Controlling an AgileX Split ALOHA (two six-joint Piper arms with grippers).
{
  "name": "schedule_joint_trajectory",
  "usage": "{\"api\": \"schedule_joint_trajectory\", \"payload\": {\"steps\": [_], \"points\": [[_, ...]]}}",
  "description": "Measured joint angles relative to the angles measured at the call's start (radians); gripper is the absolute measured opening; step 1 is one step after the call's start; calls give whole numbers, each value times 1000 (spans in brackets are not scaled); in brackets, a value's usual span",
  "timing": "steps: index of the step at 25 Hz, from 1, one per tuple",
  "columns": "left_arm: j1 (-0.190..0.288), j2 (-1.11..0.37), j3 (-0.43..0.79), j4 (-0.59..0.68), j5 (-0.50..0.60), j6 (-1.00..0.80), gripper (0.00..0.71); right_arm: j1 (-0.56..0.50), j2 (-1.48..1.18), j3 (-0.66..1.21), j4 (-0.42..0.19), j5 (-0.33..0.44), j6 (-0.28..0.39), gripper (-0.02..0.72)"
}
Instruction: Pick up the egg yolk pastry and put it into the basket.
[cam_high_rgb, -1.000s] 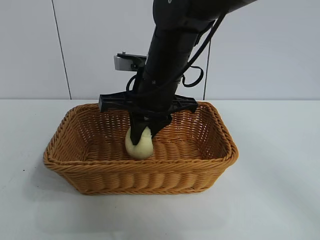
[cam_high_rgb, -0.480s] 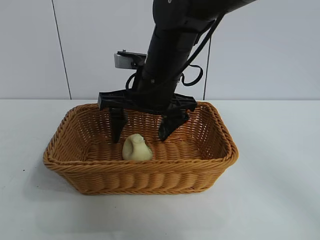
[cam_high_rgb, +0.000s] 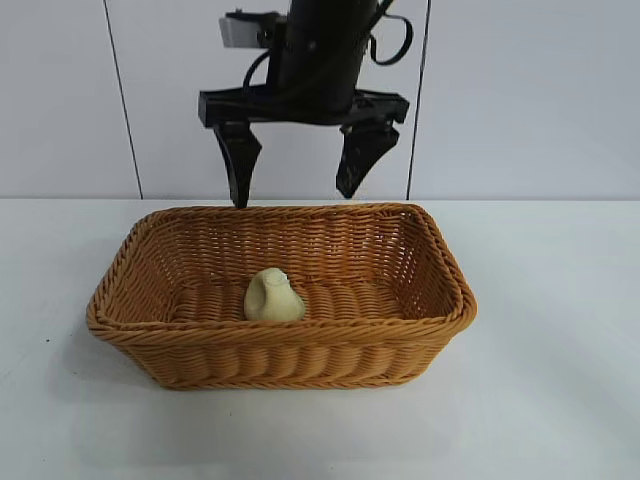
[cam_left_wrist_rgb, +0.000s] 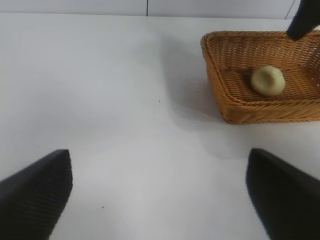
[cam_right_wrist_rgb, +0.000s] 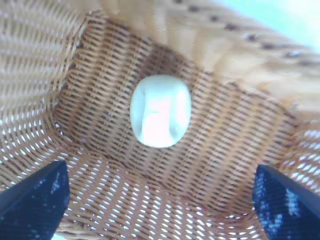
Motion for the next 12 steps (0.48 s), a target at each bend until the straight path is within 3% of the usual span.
{"api": "schedule_joint_trajectory", "payload": {"steps": [6,12], "points": [[0,0,0,0,0,0,694,-52,-1,-34,-13,4,0,694],[0,0,0,0,0,0,693,-188,-1,-34,-59,6,0,694]]}}
